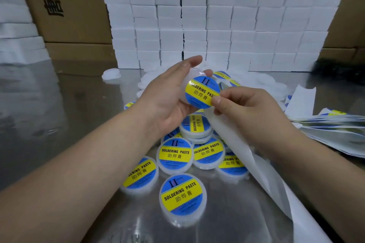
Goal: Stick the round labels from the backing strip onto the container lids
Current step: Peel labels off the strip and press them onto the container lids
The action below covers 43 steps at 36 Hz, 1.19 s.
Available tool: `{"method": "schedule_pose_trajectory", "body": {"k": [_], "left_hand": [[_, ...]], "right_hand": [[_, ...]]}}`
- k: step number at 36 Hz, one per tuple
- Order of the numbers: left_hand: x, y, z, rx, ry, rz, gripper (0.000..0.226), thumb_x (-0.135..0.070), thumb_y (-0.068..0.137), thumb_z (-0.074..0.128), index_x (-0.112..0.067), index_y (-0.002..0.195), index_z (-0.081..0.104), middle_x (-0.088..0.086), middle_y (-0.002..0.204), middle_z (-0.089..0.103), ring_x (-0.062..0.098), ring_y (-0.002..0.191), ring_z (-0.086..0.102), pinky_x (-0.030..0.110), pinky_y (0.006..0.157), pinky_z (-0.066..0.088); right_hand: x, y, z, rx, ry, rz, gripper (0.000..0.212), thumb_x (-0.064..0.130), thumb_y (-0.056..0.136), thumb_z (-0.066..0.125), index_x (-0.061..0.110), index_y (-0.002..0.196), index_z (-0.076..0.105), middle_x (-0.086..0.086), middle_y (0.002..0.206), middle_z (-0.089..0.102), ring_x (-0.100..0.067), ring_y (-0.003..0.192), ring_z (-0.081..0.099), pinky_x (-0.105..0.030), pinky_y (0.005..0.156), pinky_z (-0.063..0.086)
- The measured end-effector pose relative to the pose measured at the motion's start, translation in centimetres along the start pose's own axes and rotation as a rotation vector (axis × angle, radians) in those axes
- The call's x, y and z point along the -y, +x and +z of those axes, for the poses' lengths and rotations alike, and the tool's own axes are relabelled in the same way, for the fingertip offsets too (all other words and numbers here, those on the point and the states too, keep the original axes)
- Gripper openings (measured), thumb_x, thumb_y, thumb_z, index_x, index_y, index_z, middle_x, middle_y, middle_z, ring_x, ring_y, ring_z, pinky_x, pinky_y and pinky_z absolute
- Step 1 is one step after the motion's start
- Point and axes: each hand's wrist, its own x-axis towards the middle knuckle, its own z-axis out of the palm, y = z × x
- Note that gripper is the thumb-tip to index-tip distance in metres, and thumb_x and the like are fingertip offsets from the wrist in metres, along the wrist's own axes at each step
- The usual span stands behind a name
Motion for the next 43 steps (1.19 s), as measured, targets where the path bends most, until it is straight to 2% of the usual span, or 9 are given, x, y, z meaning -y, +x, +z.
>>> {"method": "schedule_pose_trajectory", "body": {"k": [5,8,12,14,16,20,23,43], "left_hand": [[0.3,-0.1,0.1,0.064,-0.022,-0.064,0.039,-0.041,0.098,0.029,-0.017,0.091,0.059,0.008,0.086,0.072,0.023,0.073,0.067,0.036,0.067,0.056],[0.2,-0.2,0.1,0.121,-0.077,-0.107,0.049,-0.046,0.097,0.024,-0.013,0.089,0.059,0.012,0.087,0.071,0.025,0.074,0.066,0.038,0.068,0.056],[0.2,-0.4,0.0,0.147,-0.057,-0.084,0.033,-0.038,0.093,0.037,-0.013,0.09,0.059,0.011,0.089,0.07,0.025,0.078,0.065,0.036,0.07,0.055],[0.4,-0.5,0.1,0.164,-0.031,-0.055,0.02,-0.029,0.083,0.05,-0.014,0.09,0.06,0.011,0.09,0.07,0.025,0.08,0.065,0.036,0.071,0.056],[0.5,-0.6,0.1,0.189,-0.019,-0.027,0.018,-0.022,0.074,0.056,-0.015,0.09,0.061,0.01,0.091,0.071,0.024,0.077,0.067,0.036,0.07,0.056],[0.9,-0.4,-0.1,0.193,0.002,0.01,0.014,-0.008,0.088,0.049,-0.016,0.093,0.059,0.006,0.091,0.071,0.02,0.075,0.067,0.033,0.069,0.057],[0.9,-0.3,-0.1,0.195,0.024,0.035,0.017,-0.004,0.088,0.049,-0.017,0.094,0.059,0.005,0.092,0.072,0.021,0.079,0.068,0.034,0.069,0.057],[1.3,-0.6,0.3,0.177,0.089,0.076,0.021,0.0,0.089,0.049,-0.018,0.093,0.061,0.003,0.091,0.073,0.021,0.08,0.067,0.033,0.07,0.058]], "right_hand": [[0.1,0.0,0.0,-0.002,-0.004,0.0,0.04,0.02,0.086,0.062,0.031,0.047,0.063,0.018,0.044,0.053,0.005,0.041,0.044,-0.004,0.042,0.03],[0.2,0.2,0.0,-0.016,-0.005,0.014,0.039,0.023,0.085,0.062,0.037,0.049,0.065,0.018,0.047,0.055,0.006,0.043,0.045,-0.004,0.042,0.03],[0.2,0.2,0.0,-0.042,-0.02,0.02,0.042,0.022,0.086,0.063,0.031,0.044,0.062,0.018,0.041,0.051,0.005,0.037,0.042,-0.004,0.038,0.027],[0.2,0.0,0.0,-0.05,-0.029,0.026,0.04,0.021,0.086,0.063,0.027,0.046,0.059,0.017,0.039,0.048,0.003,0.033,0.04,-0.005,0.036,0.025],[0.2,0.0,0.0,-0.054,-0.036,0.033,0.04,0.022,0.086,0.063,0.026,0.046,0.059,0.017,0.038,0.047,0.002,0.032,0.039,-0.005,0.035,0.025],[0.1,0.1,0.0,-0.062,-0.039,0.042,0.042,0.023,0.085,0.063,0.025,0.044,0.058,0.016,0.038,0.047,0.002,0.034,0.038,-0.006,0.036,0.024],[0.1,0.1,0.0,-0.064,-0.062,0.04,0.04,0.024,0.085,0.063,0.023,0.046,0.058,0.016,0.038,0.046,0.001,0.035,0.037,-0.007,0.036,0.024],[-0.2,0.2,0.0,-0.078,-0.048,0.062,0.04,0.025,0.085,0.064,0.023,0.045,0.059,0.015,0.04,0.05,0.002,0.036,0.038,-0.007,0.037,0.025]]}}
